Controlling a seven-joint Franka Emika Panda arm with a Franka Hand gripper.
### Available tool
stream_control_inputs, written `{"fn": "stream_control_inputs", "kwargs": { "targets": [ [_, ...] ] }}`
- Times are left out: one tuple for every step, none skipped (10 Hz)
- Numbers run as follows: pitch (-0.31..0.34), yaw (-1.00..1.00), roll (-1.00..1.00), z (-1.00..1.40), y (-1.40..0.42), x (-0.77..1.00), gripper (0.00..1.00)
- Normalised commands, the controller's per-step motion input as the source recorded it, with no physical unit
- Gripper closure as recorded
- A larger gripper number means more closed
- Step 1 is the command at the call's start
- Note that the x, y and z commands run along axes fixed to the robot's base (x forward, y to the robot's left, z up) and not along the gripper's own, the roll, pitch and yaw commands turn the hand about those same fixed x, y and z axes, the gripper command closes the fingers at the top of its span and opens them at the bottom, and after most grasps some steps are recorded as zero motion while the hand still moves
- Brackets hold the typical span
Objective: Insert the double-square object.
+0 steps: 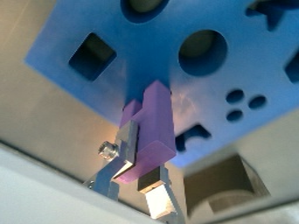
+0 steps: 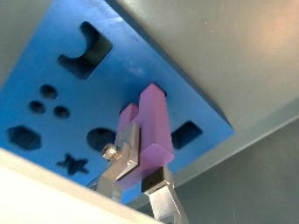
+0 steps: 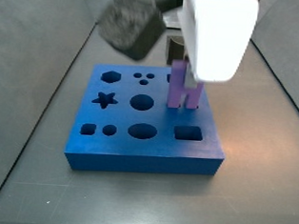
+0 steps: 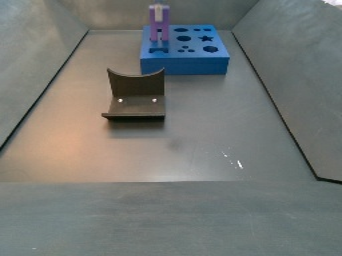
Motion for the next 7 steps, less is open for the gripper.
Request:
{"fn": "stream_control_inputs", "kwargs": {
  "targets": [
    [0.074, 0.00, -0.22, -0.41, 0.00, 0.07, 1.00],
    [0.076, -0.01, -0.15, -0.41, 0.00, 0.06, 1.00],
    [0.040, -0.11, -0.12, -0.36, -0.04, 0.03, 1.00],
    [0.000, -0.22, -0.04, -0.29, -0.14, -0.03, 1.00],
    [0.000, -0.16, -0.09, -0.33, -0.08, -0.16, 1.00],
    [-0.056, 0.00, -0.08, -0.19, -0.01, -0.22, 1.00],
    [0.000, 0.00, 0.00, 0.00, 0.00, 0.00, 1.00]
  ]
}}
